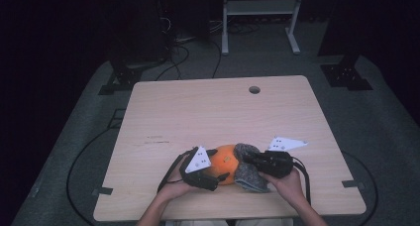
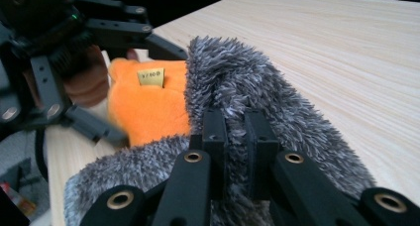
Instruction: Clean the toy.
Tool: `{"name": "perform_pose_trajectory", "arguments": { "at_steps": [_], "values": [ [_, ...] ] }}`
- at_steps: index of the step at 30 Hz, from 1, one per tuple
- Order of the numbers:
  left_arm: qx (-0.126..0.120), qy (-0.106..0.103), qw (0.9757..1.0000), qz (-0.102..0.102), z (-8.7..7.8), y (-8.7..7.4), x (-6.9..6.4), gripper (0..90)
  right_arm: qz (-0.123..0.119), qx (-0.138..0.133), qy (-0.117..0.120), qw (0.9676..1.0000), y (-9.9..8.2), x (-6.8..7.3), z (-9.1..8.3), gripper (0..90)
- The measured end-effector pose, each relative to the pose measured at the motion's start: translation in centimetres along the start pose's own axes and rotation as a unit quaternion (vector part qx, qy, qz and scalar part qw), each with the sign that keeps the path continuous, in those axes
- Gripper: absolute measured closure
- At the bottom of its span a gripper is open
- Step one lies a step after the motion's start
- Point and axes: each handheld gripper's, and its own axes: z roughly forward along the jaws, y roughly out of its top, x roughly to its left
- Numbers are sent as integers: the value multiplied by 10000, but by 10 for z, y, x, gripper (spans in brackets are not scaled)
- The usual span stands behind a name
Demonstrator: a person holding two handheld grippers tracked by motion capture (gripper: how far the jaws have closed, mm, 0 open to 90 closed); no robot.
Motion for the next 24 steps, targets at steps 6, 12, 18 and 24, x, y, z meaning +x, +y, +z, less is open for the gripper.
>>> {"name": "perform_pose_trajectory", "arguments": {
  "at_steps": [6,12,18,24],
  "values": [
    [-49,-109,9999,-37,-5,-6,5,343,227,112,-358,9990,-6,-17,-4,814],
    [104,-277,9996,-38,-9,-12,14,365,122,37,-172,9998,-3,-9,1,813],
    [69,-329,9994,-99,-11,-14,15,365,410,13,-168,9990,-6,-19,-2,813],
    [43,-384,9992,-77,-9,-15,15,367,245,-83,-69,9996,0,-9,0,814]
  ]
}}
